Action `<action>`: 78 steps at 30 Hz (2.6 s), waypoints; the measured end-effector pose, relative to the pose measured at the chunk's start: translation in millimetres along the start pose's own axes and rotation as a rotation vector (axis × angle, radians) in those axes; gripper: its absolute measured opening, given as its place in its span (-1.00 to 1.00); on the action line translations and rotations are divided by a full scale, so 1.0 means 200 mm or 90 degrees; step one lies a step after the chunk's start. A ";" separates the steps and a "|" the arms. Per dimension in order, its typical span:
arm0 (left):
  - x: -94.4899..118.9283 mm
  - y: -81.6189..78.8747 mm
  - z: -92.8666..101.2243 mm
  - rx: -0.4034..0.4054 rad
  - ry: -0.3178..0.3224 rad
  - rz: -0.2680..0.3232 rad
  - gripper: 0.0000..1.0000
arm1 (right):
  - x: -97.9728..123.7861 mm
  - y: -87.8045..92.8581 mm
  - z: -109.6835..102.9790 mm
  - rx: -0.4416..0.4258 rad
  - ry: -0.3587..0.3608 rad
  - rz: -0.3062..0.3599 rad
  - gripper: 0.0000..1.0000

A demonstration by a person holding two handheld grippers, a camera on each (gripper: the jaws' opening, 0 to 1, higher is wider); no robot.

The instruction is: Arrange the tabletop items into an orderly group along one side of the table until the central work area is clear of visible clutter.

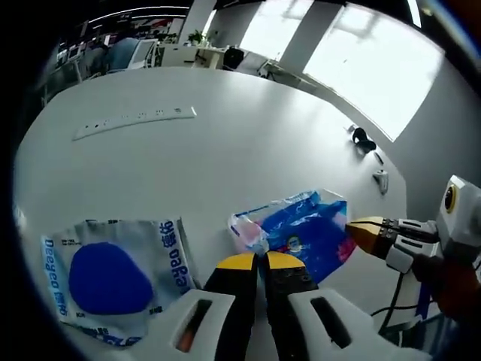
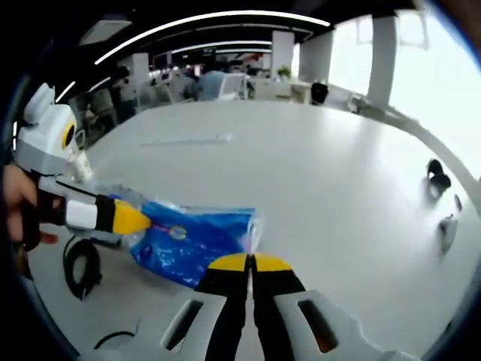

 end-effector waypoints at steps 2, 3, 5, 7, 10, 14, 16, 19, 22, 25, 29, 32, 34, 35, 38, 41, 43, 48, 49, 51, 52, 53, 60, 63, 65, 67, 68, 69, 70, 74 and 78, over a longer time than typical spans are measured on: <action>-0.01 0.01 0.00 -0.005 0.001 -0.004 -0.98 | 0.00 0.02 0.00 -0.010 0.000 -0.001 -1.00; -0.01 0.02 0.00 -0.008 0.001 -0.006 -0.97 | -0.01 0.03 0.01 -0.013 0.001 -0.004 -1.00; -0.02 0.04 0.00 -0.008 0.000 -0.012 -0.97 | -0.01 0.03 0.01 -0.014 0.002 -0.006 -1.00; -0.02 0.05 0.00 -0.015 -0.001 -0.012 -0.97 | -0.01 0.04 0.00 -0.014 0.002 -0.010 -1.00; -0.03 0.07 0.00 -0.029 -0.003 -0.020 -0.97 | -0.02 0.06 0.00 -0.018 -0.001 -0.016 -1.00; -0.04 0.09 0.00 -0.038 -0.003 -0.021 -0.98 | -0.02 0.07 0.00 -0.018 0.001 -0.020 -1.00; -0.04 0.09 0.01 -0.041 -0.004 -0.022 -0.98 | -0.02 0.08 0.01 -0.019 0.002 -0.020 -1.00; -0.05 0.10 0.01 -0.053 -0.006 -0.023 -0.97 | -0.03 0.09 0.01 -0.027 -0.001 -0.022 -1.00; -0.05 0.11 0.01 -0.055 -0.004 -0.020 -0.97 | -0.03 0.12 0.01 -0.025 0.002 -0.036 -1.00; -0.05 0.12 0.02 -0.059 -0.003 -0.022 -0.95 | -0.03 0.13 0.01 -0.035 0.005 -0.034 -1.00; -0.05 0.13 0.01 -0.058 -0.006 -0.021 -0.91 | -0.03 0.15 0.01 -0.037 0.008 -0.038 -0.99; -0.05 0.13 0.02 -0.064 -0.003 -0.019 -0.88 | -0.03 0.16 0.01 -0.031 0.015 -0.044 -0.96; -0.05 0.13 0.02 -0.061 -0.004 -0.009 -0.84 | -0.03 0.16 0.02 -0.032 0.014 -0.039 -0.91; -0.05 0.12 0.02 -0.064 -0.002 -0.007 -0.81 | -0.03 0.16 0.02 -0.032 0.015 -0.039 -0.88; -0.05 0.12 0.02 -0.066 -0.001 -0.004 -0.78 | -0.02 0.16 0.02 -0.034 0.021 -0.035 -0.83; -0.04 0.11 0.01 -0.066 -0.013 0.000 -0.62 | -0.02 0.15 0.03 -0.039 0.022 -0.028 -0.81; -0.03 0.11 0.00 -0.064 -0.009 0.001 -0.63 | -0.01 0.14 0.02 -0.037 0.023 -0.026 -0.81; -0.01 0.09 -0.01 -0.058 -0.007 0.010 -0.60 | 0.00 0.11 0.03 -0.036 0.026 -0.014 -0.80; -0.01 0.09 -0.01 -0.058 -0.006 0.012 -0.59 | 0.00 0.09 0.02 -0.037 0.027 -0.007 -0.80; 0.01 0.07 -0.01 -0.049 -0.001 0.016 -0.58 | 0.00 0.07 0.02 -0.034 0.028 -0.004 -0.79; 0.02 0.05 -0.02 -0.045 -0.004 0.022 -0.57 | 0.00 0.07 0.02 -0.032 0.027 -0.002 -0.79; 0.03 0.04 -0.03 -0.046 -0.005 0.029 -0.57 | 0.00 0.06 0.01 -0.029 0.027 0.001 -0.79; 0.09 -0.05 -0.09 -0.030 -0.011 0.058 -0.54 | -0.01 -0.04 -0.03 -0.015 0.019 0.021 -0.76; 0.11 -0.09 -0.13 -0.029 -0.020 0.071 -0.54 | -0.02 -0.08 -0.05 -0.009 0.012 0.028 -0.76; 0.13 -0.10 -0.17 -0.024 -0.028 0.074 -0.52 | -0.03 -0.12 -0.08 -0.003 0.006 0.034 -0.76; 0.15 -0.11 -0.21 -0.002 -0.034 0.079 -0.50 | -0.05 -0.15 -0.11 -0.001 -0.004 0.041 -0.75; 0.16 -0.13 -0.22 0.002 -0.035 0.088 -0.51 | -0.06 -0.17 -0.13 0.004 -0.007 0.043 -0.75; 0.17 -0.13 -0.23 0.001 -0.037 0.088 -0.51 | -0.07 -0.18 -0.14 0.007 -0.011 0.044 -0.75; 0.17 -0.13 -0.24 0.003 -0.040 0.089 -0.51 | -0.08 -0.20 -0.16 0.008 -0.016 0.049 -0.75; 0.22 -0.16 -0.30 0.020 -0.049 0.103 -0.50 | -0.11 -0.24 -0.22 0.016 -0.032 0.051 -0.74; 0.26 -0.18 -0.38 0.028 -0.062 0.114 -0.49 | -0.15 -0.27 -0.31 0.023 -0.053 0.053 -0.74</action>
Point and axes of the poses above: the point that each gripper's makers call its tool centre point, and the gripper's own axes: x roughly backward along the fingers, z roughly to its right, y roughly out of its underside, the point moved 4 cm from there along x, roughly backward along the fingers, and after that the axes turned 7 degrees about -y, right-handed, at the moved point
